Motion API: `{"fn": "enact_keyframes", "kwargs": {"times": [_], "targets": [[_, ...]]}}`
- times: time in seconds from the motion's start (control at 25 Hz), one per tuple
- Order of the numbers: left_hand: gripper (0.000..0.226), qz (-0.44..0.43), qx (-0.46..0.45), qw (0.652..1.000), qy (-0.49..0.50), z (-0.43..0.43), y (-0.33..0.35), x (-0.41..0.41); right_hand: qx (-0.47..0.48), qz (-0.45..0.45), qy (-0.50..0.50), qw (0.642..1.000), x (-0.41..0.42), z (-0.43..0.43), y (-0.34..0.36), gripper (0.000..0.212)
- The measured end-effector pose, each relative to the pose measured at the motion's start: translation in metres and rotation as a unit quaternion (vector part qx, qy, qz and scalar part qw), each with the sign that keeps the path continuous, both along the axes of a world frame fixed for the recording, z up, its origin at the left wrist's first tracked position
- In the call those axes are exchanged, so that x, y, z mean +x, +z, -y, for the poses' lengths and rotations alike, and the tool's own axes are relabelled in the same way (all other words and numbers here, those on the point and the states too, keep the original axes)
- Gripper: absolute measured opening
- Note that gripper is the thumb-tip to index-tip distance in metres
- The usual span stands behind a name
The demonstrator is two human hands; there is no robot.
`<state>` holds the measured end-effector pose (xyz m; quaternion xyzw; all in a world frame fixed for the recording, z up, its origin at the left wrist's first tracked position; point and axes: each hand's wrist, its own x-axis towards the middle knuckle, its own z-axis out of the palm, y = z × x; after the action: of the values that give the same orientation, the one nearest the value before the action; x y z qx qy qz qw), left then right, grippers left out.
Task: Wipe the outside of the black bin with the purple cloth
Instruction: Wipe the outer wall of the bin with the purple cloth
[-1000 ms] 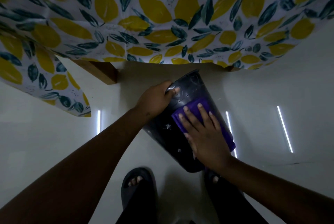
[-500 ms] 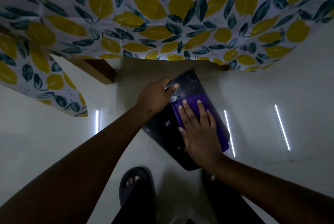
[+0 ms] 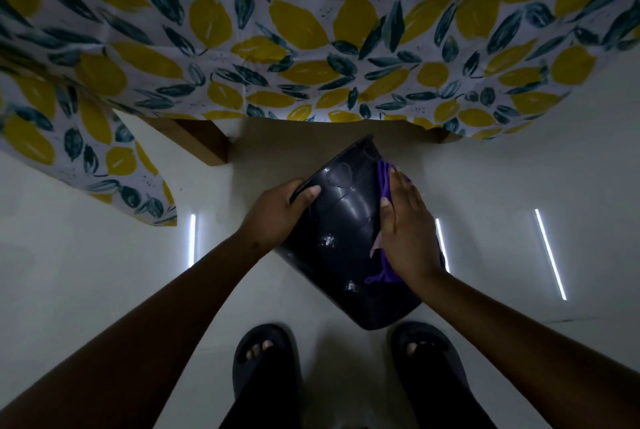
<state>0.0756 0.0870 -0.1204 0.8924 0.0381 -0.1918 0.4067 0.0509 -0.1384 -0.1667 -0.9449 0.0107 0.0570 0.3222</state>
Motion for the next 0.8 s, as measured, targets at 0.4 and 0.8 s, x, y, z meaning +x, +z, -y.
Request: {"fn": "enact_keyframes", "kwargs": {"times": [0.4, 0.8], "targets": [[0.023, 0.037, -0.002, 0.999, 0.0, 0.017, -0.002, 0.023, -0.033, 0.007, 0.016, 0.999, 0.013, 0.004, 0.001, 0.051], [0.034, -0.001, 0.015, 0.999, -0.041, 0.03, 0.008, 0.043, -0.131, 0.107, 0.22, 0.961, -0.026, -0.009, 0.004, 0.052]]}}
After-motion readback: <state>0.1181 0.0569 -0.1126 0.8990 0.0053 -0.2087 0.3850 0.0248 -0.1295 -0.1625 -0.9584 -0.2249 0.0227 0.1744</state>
